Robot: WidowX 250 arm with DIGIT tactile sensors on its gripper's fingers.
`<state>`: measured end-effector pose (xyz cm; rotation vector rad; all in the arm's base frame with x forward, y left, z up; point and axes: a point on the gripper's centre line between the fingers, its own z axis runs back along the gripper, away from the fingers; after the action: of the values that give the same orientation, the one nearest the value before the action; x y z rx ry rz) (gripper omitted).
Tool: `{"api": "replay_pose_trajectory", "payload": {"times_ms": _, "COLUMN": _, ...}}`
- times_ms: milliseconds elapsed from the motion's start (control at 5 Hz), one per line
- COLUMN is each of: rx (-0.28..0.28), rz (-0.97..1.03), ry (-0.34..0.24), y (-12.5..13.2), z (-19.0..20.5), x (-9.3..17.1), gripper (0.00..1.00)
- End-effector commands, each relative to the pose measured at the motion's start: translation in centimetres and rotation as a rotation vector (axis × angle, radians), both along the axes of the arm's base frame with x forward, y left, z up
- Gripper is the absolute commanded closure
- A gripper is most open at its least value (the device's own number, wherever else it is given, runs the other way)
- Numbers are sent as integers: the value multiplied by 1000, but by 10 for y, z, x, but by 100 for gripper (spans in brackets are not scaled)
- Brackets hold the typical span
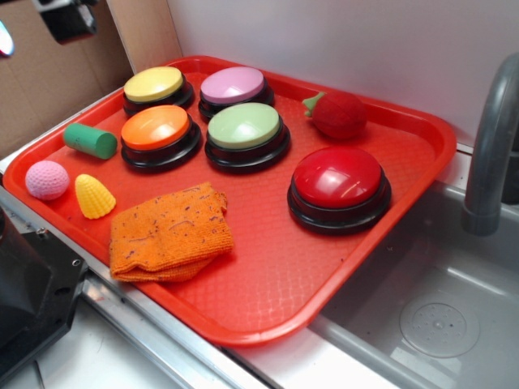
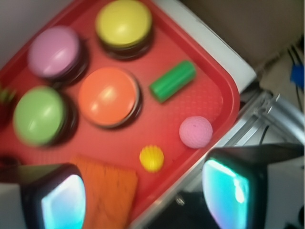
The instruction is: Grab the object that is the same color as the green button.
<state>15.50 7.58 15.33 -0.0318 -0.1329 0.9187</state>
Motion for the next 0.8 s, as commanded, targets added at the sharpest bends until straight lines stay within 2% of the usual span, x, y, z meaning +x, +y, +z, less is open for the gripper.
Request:
{"api": "replay_pose_trajectory", "payload": {"times_ms": 0, "rx": 137, "rz": 434, "ry": 28, "y": 54, "z": -49, "x": 1, "gripper": 0}}
{"api": "replay_pose_trajectory", "payload": {"times_ms": 200, "rx": 129, "rz": 492, "ry": 24, "y": 68, "z": -70, "x": 1, "gripper": 0}}
{"api": "replay_pose_trajectory", "payload": {"times_ms": 600, "rx": 166, "rz": 566, "ry": 3, "y": 79, "z": -102, "x": 4, "gripper": 0}}
